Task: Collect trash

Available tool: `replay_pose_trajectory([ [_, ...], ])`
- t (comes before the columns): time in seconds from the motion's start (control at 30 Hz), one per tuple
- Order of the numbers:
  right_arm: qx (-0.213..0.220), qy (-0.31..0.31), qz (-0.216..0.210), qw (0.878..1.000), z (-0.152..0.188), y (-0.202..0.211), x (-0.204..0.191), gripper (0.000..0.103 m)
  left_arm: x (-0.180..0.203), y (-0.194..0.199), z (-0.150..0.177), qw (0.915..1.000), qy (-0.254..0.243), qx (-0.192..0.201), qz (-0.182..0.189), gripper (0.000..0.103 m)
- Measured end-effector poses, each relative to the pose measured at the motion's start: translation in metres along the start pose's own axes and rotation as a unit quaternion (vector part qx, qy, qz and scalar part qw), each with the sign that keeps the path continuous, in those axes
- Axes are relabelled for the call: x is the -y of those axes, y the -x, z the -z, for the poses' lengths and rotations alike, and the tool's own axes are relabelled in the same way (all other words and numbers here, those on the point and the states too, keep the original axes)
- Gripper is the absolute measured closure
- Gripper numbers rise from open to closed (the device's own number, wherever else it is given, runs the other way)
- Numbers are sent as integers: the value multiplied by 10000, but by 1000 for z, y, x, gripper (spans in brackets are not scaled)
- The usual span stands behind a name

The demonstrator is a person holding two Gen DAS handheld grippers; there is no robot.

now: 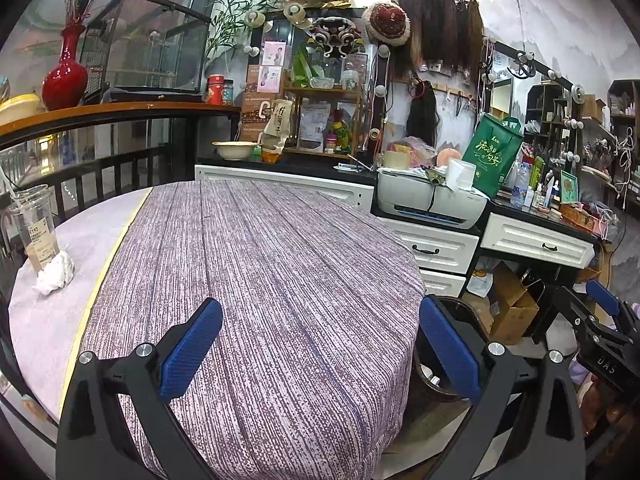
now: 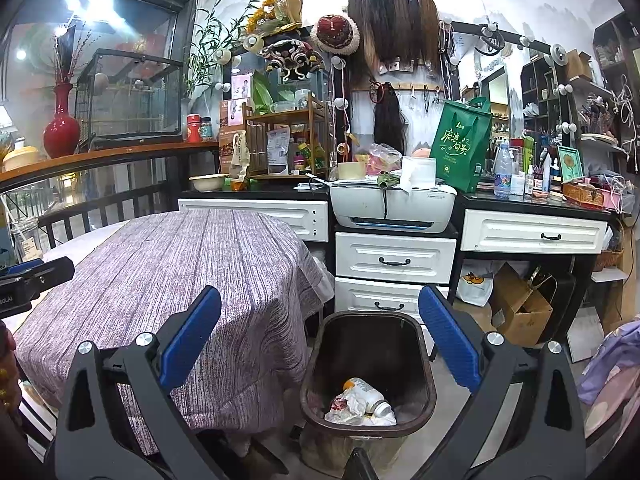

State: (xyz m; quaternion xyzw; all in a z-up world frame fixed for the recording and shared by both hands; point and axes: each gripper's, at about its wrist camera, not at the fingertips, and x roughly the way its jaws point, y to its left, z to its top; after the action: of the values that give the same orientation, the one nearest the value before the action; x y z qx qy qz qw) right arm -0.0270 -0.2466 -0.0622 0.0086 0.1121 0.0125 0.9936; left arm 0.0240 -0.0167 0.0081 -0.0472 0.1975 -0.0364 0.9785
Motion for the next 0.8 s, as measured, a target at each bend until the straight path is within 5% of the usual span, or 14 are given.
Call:
replay_pose_trajectory([
  [0.8, -49, -16, -33, 10000, 4, -3, 2, 6, 1, -3, 4, 10000, -50, -74, 40, 6],
])
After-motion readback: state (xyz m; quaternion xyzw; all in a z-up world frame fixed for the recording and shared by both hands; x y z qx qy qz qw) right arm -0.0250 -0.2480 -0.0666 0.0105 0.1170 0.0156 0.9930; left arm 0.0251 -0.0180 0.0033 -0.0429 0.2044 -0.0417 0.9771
